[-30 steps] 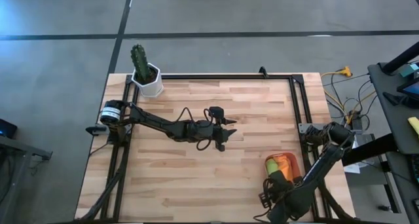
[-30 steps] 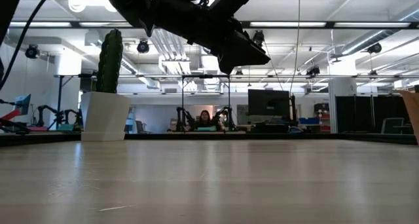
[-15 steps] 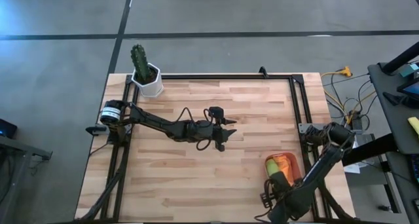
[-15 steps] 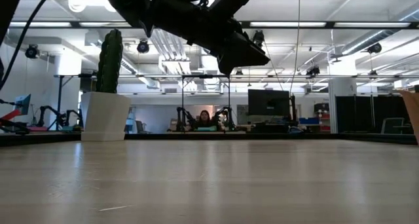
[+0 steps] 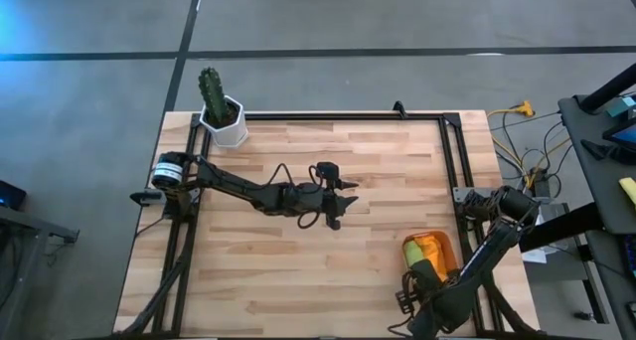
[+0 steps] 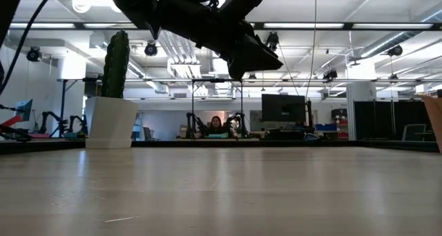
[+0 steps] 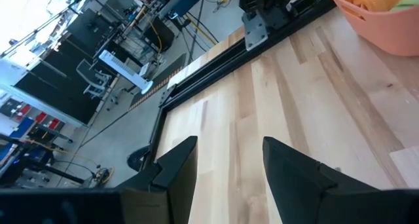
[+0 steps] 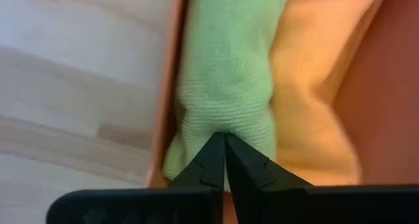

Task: Roll microfiber towels into tight, uniform cylinder then place into a basket
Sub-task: Put the green microfiber cloth into the orange bin, then return to Home Position

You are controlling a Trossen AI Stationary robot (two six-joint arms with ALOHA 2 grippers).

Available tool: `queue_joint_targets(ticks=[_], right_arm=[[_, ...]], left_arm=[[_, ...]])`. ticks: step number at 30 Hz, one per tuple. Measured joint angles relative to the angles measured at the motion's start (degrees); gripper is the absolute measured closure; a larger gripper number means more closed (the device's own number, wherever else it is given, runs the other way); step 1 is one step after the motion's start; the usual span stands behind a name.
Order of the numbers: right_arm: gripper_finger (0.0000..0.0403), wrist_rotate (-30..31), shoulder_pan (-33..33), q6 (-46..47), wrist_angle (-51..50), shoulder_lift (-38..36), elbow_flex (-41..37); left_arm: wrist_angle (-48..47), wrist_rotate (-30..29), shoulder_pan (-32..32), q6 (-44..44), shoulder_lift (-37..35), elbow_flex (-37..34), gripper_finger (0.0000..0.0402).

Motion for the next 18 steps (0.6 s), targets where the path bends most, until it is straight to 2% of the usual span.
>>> queue_joint_targets(ticks=[7, 9, 12, 15, 18], right_arm=[[0.0394, 7.7, 2.0, -5.6, -13.2, -0.2, 9.3], [0.0394, 11.8, 2.9, -6.8, -16.8, -0.3, 10.5], [0.0394, 27.0, 4.4, -6.9, -19.4, -0.9, 9.7], [0.0395, 45.4, 5.4, -8.8, -19.1, -4.1, 4.6], [0.0395, 53.8, 5.3, -11.0, -18.8, -8.4, -2.0]], left_arm=[[-2.8, -2.3, -0.1, -0.5, -4.5, -0.4, 0.0244], [-4.7, -2.9, -0.2, -2.1, -6.4, -0.6, 0.0244], [-5.5, -0.3, -0.2, -4.9, -10.0, -2.2, 0.0247], [-4.1, 9.5, 0.6, -10.1, -13.9, -5.1, 0.0264], [-1.2, 17.9, 1.6, -17.1, -18.0, -9.3, 0.0297]])
